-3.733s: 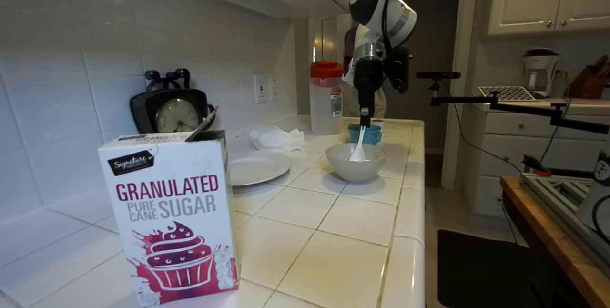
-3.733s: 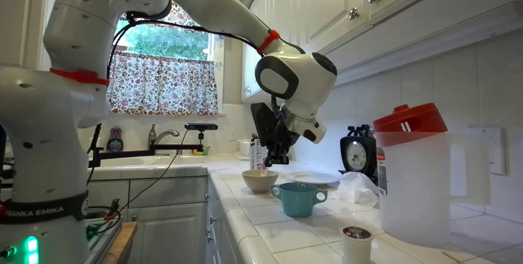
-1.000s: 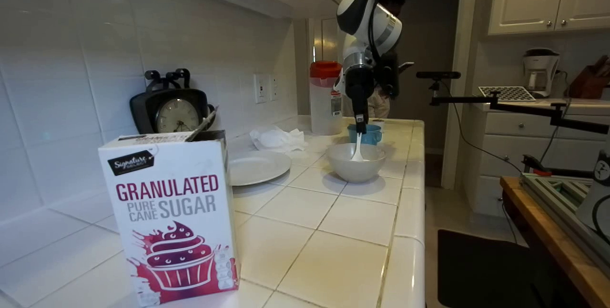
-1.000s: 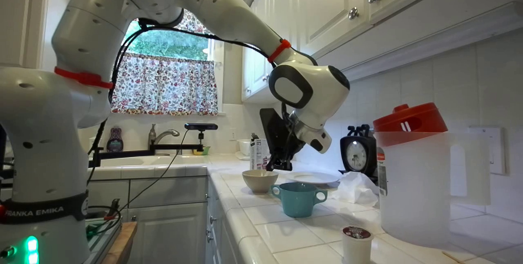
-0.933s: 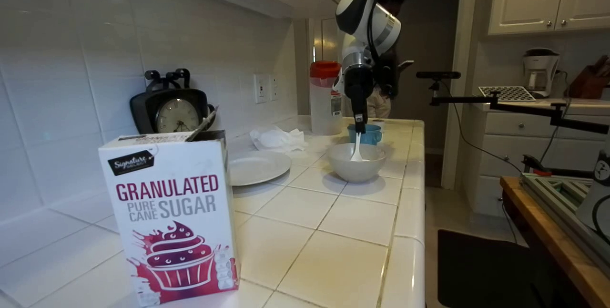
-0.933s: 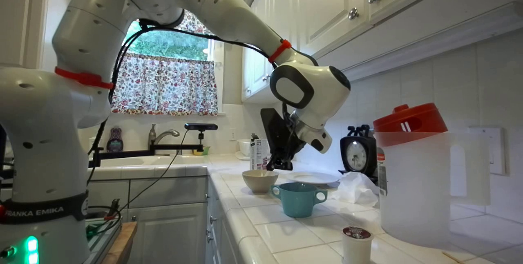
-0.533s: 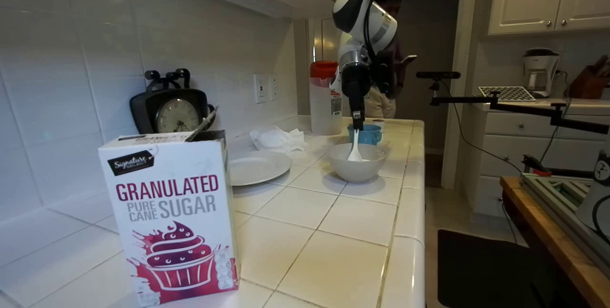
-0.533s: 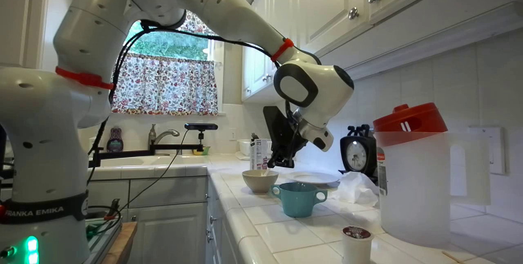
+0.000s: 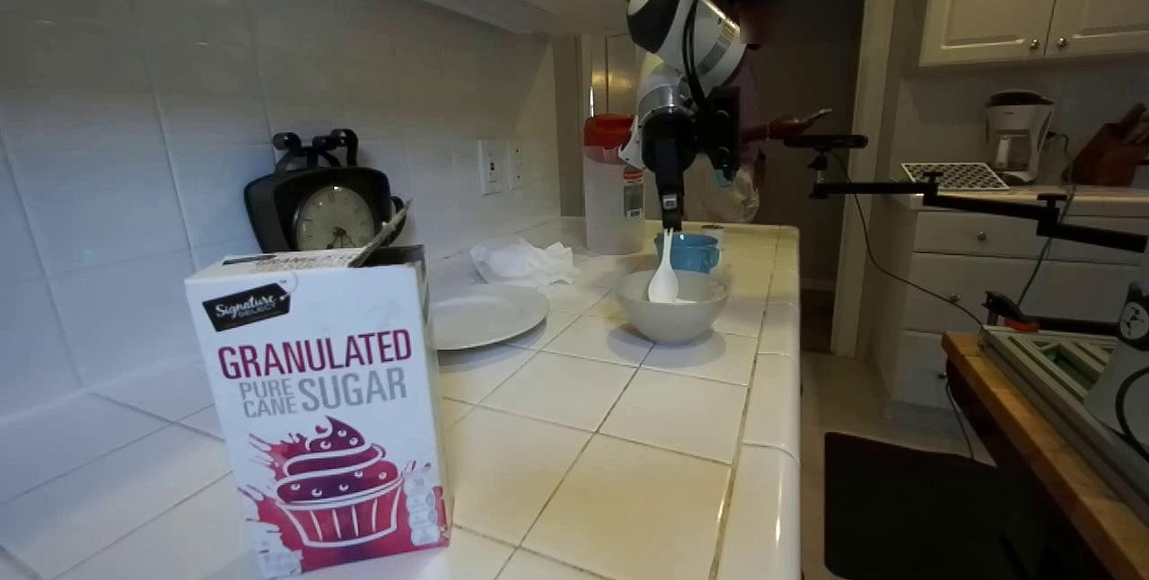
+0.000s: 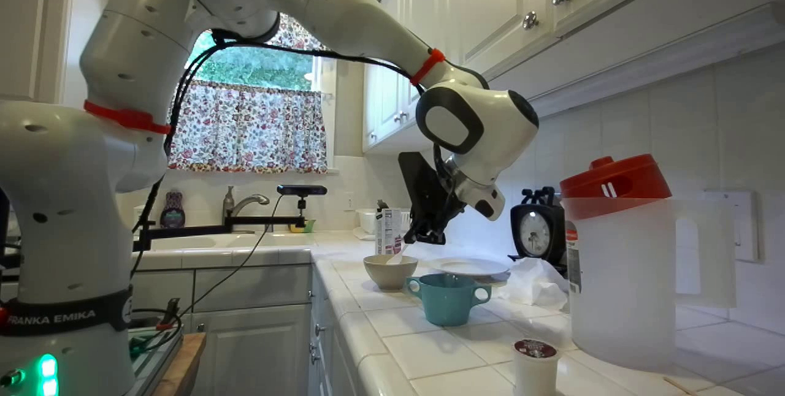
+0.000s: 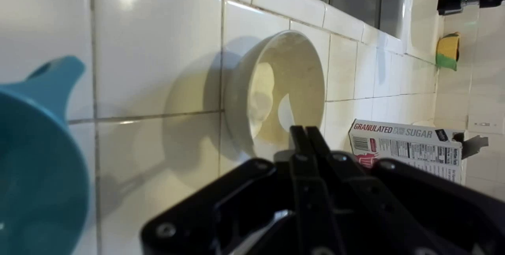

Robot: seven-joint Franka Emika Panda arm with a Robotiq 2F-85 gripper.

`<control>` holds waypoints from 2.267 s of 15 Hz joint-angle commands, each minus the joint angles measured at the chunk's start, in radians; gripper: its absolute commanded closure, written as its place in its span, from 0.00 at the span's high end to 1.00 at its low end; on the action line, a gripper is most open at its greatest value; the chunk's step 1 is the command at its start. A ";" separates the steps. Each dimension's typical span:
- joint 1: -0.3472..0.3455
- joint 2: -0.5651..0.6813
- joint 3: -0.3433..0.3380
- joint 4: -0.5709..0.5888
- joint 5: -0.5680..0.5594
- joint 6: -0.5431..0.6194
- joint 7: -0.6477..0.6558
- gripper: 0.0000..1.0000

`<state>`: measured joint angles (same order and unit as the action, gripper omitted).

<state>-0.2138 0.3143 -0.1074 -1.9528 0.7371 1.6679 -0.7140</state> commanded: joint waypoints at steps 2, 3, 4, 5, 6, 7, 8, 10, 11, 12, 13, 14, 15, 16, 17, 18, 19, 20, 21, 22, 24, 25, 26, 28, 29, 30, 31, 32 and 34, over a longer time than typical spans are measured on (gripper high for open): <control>-0.026 0.012 0.008 0.028 0.030 -0.045 -0.055 0.01; -0.027 0.012 0.007 0.028 0.032 -0.048 -0.061 0.01; -0.026 0.010 0.005 0.028 0.029 -0.048 -0.062 0.01; -0.028 0.009 0.005 0.027 0.030 -0.051 -0.070 0.01; -0.028 0.009 0.004 0.026 0.030 -0.051 -0.071 0.01; -0.028 0.008 0.004 0.025 0.031 -0.051 -0.074 0.01; -0.029 0.006 0.003 0.022 0.031 -0.050 -0.077 0.01; -0.029 0.002 0.002 0.019 0.032 -0.048 -0.084 0.01; -0.031 0.000 0.001 0.017 0.036 -0.048 -0.093 0.01; -0.033 -0.003 0.000 0.014 0.042 -0.048 -0.102 0.01; -0.036 -0.005 -0.002 0.012 0.050 -0.050 -0.112 0.01; -0.039 -0.006 -0.003 0.011 0.056 -0.053 -0.119 0.01; -0.043 -0.007 -0.004 0.011 0.061 -0.058 -0.126 0.01; -0.047 -0.007 -0.006 0.011 0.067 -0.063 -0.133 0.01; -0.050 -0.007 -0.008 0.011 0.075 -0.068 -0.141 0.01; -0.054 -0.006 -0.009 0.012 0.081 -0.074 -0.151 0.01; -0.056 -0.005 -0.010 0.014 0.086 -0.080 -0.158 0.01; -0.058 -0.004 -0.011 0.014 0.092 -0.087 -0.164 0.01; -0.063 -0.002 -0.011 0.017 0.101 -0.100 -0.175 0.01; -0.065 0.000 -0.012 0.017 0.107 -0.107 -0.183 0.01; -0.068 0.002 -0.017 0.019 0.120 -0.122 -0.194 0.01; -0.069 0.003 -0.019 0.019 0.126 -0.128 -0.197 0.01; -0.071 0.004 -0.021 0.020 0.134 -0.136 -0.199 0.01; -0.076 0.008 -0.024 0.022 0.149 -0.154 -0.212 0.01; -0.079 0.010 -0.026 0.023 0.159 -0.161 -0.222 0.01; -0.082 0.012 -0.028 0.024 0.167 -0.169 -0.232 0.01; -0.083 0.014 -0.031 0.024 0.174 -0.177 -0.240 0.01; -0.087 0.016 -0.035 0.025 0.182 -0.187 -0.249 0.01; -0.094 0.024 -0.040 0.029 0.196 -0.210 -0.269 0.01</control>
<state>-0.2916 0.3150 -0.1424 -1.9447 0.8922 1.5100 -0.9303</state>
